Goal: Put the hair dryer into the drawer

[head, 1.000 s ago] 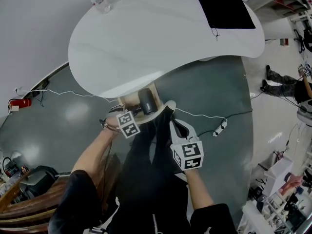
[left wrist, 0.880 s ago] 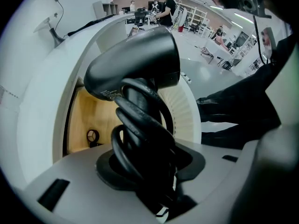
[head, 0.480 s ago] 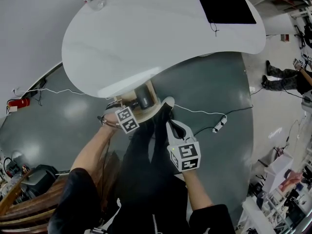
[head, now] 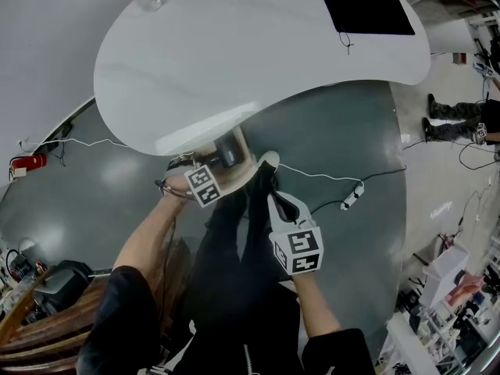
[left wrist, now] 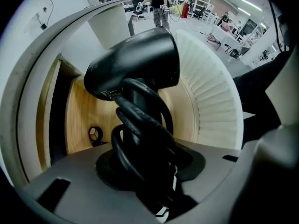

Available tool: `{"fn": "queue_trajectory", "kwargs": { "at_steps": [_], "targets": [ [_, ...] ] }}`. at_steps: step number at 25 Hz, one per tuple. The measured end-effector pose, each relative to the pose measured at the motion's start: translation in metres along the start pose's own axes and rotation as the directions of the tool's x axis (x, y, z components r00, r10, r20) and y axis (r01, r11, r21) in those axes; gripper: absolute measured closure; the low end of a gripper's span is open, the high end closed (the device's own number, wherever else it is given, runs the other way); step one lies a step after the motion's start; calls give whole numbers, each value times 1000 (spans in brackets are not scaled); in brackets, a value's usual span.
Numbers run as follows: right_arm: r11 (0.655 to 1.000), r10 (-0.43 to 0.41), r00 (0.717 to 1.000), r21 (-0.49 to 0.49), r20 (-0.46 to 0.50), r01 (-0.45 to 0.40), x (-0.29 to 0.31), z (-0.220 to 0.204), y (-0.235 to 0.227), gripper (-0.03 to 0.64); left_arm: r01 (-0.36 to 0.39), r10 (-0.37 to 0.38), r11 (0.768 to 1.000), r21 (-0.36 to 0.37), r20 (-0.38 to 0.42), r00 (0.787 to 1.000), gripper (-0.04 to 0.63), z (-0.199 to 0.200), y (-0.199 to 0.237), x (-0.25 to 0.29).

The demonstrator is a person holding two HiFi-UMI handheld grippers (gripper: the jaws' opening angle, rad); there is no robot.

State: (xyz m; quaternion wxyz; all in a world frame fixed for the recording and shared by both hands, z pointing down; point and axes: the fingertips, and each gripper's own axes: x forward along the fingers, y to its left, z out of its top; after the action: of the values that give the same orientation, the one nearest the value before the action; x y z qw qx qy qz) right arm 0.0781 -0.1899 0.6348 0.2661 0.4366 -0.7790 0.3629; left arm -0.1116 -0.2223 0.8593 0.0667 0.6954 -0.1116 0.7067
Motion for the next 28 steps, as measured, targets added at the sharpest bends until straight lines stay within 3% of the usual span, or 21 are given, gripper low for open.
{"fn": "queue_trajectory", "kwargs": {
  "at_steps": [14,28],
  "targets": [
    [999,-7,1000,53,-14,8,3,-8,-7,611,-68,70,998,17,-94,993,413,-9,24,34],
    [996,-15,999,92,-35,18,5,-12,-23,611,-167,171,985,38,-195,966,413,-20,50,60]
  ]
}}
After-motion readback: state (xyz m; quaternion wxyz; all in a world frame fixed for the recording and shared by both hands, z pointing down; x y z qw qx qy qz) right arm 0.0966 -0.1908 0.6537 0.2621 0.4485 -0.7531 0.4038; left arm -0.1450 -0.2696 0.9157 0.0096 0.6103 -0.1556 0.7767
